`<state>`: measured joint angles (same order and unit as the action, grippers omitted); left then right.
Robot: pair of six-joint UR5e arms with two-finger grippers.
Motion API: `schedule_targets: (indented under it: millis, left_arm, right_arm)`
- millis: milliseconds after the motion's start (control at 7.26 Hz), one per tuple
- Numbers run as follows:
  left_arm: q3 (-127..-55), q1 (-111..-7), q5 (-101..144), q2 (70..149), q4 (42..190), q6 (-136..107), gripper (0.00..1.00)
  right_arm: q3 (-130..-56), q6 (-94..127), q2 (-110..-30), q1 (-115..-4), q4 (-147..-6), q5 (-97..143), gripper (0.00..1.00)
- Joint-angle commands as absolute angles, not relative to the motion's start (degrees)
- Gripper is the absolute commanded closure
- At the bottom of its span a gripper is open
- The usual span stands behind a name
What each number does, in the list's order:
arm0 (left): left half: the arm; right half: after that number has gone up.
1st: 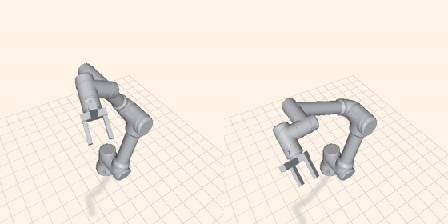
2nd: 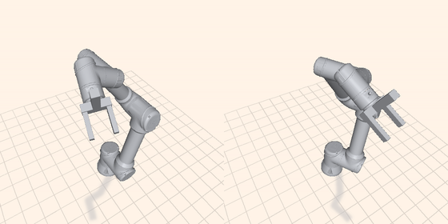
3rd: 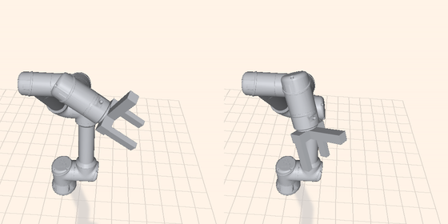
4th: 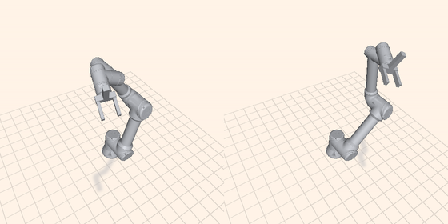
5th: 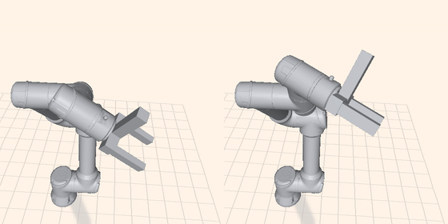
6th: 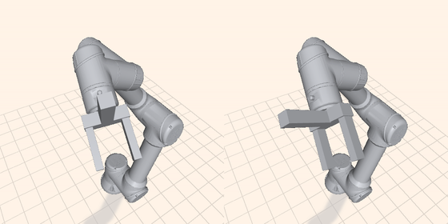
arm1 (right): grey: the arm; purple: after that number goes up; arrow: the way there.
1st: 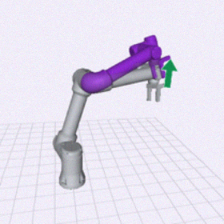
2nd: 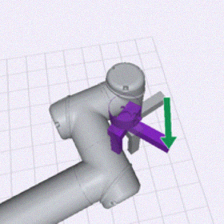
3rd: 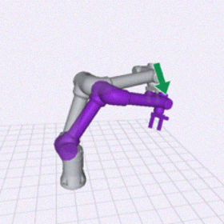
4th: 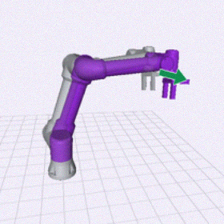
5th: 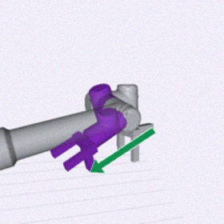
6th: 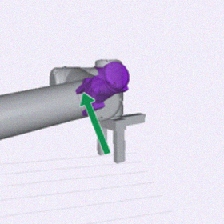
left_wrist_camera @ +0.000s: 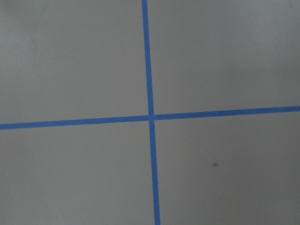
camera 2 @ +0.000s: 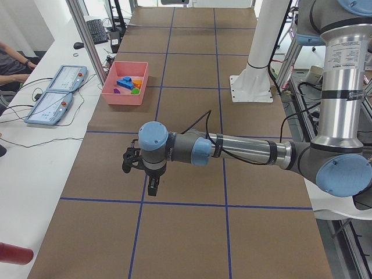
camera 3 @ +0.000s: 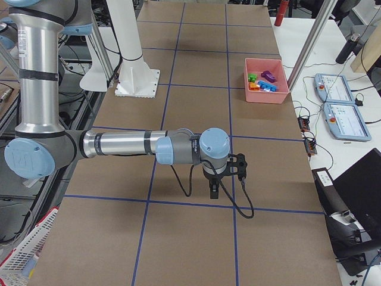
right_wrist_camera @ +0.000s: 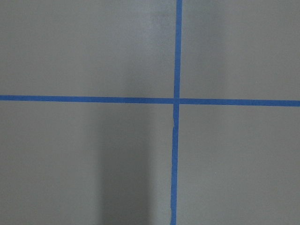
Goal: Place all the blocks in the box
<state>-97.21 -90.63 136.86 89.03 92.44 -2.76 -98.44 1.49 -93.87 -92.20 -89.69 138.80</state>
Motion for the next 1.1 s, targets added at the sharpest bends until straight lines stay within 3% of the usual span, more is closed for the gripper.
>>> schedule_targets:
  millis: [0, 964]
  left_arm:
    - [-96.94, -90.79, 136.76, 89.03, 92.55, -2.64, 0.0]
    - [-96.77, -90.79, 132.1, 88.24, 92.37, -2.9, 0.0]
  right_arm:
    - [-98.44, 1.67, -93.96, -92.2, -89.65, 138.61, 0.0]
    - [-98.44, 1.85, -93.78, -92.29, -89.65, 138.34, 0.0]
